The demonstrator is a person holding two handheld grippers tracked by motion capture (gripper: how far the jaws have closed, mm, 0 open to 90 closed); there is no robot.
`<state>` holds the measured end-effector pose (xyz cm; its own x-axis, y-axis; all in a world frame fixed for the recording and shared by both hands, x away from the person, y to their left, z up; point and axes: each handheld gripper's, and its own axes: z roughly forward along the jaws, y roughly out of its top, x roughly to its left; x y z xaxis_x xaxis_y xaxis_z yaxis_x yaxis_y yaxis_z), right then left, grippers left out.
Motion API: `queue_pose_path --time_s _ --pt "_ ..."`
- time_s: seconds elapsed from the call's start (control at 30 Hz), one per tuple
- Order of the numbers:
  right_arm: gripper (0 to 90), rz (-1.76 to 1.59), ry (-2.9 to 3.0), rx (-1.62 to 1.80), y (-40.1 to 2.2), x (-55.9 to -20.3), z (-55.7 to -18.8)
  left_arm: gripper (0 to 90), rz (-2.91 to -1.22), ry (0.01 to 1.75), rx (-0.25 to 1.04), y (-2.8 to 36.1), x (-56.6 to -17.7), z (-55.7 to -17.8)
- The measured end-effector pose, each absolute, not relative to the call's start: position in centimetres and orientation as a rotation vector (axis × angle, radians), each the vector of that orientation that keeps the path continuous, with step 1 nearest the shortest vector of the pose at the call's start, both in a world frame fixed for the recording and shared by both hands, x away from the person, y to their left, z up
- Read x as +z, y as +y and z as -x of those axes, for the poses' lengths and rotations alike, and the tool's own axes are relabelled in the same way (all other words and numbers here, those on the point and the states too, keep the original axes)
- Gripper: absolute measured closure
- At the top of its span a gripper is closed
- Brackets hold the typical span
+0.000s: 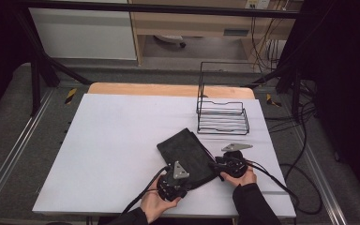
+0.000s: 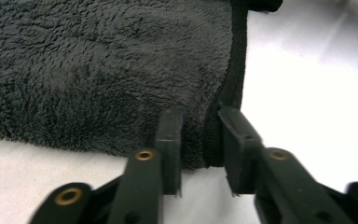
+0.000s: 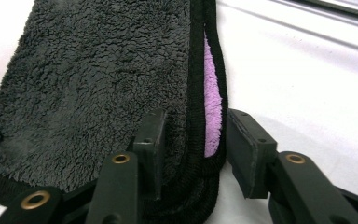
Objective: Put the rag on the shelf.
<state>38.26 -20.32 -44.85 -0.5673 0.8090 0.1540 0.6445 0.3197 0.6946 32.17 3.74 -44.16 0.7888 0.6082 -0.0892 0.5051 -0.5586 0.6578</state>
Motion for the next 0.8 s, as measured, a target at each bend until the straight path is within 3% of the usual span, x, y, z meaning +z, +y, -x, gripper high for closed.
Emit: queue_pose_path --time_s 0.2,0.47,0.8 --pt "59.6 -1.310 2.368 1.092 -20.4 -44.6 -38.2 81.2 -2.309 0.800 0.189 3.9 -43.9 -32.3" --pt "44.1 -1.272 2.318 1.203 -20.8 -43.3 -37.1 82.6 -2.351 0.765 0.178 5.4 -43.1 -32.3" --pt "38.0 -1.212 2.368 1.182 -18.8 -43.8 -36.3 82.9 -2.418 0.717 0.219 9.7 -42.1 -31.8"
